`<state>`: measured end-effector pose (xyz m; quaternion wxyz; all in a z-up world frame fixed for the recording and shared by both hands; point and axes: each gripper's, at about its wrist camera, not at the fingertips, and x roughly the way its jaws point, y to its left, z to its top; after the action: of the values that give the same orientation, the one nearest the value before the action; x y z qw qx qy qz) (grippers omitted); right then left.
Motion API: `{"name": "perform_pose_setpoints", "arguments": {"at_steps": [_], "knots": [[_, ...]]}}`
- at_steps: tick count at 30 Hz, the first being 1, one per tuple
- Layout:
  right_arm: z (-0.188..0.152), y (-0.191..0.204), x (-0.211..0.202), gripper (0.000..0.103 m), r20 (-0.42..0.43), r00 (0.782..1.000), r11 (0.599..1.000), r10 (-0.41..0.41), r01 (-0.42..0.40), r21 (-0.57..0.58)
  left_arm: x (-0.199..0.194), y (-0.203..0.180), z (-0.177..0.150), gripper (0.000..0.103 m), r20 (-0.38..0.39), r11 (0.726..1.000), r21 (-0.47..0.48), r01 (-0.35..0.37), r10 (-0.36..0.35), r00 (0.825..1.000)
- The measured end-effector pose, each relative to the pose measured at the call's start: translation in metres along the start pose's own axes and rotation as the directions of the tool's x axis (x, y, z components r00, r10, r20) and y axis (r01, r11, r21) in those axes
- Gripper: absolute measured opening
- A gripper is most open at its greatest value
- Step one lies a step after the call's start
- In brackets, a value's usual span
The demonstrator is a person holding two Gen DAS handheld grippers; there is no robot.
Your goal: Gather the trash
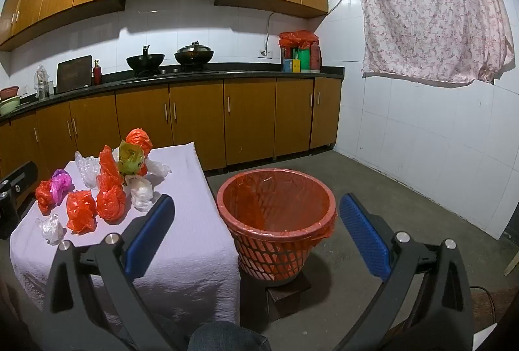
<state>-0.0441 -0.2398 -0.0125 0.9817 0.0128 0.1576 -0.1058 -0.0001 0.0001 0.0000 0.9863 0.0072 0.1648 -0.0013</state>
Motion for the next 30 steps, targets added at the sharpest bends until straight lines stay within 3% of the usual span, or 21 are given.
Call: {"name": "perform_pose_setpoints", "arguments": {"at_steps": [30], "knots": [[-0.0003, -0.0023, -0.0004, 0.099, -0.005, 1.000, 1.000, 0.000, 0.000, 0.001, 0.0000, 0.0001, -0.0001, 0.101, -0.008, 1.000, -0.001, 0.001, -0.001, 1.000]]}}
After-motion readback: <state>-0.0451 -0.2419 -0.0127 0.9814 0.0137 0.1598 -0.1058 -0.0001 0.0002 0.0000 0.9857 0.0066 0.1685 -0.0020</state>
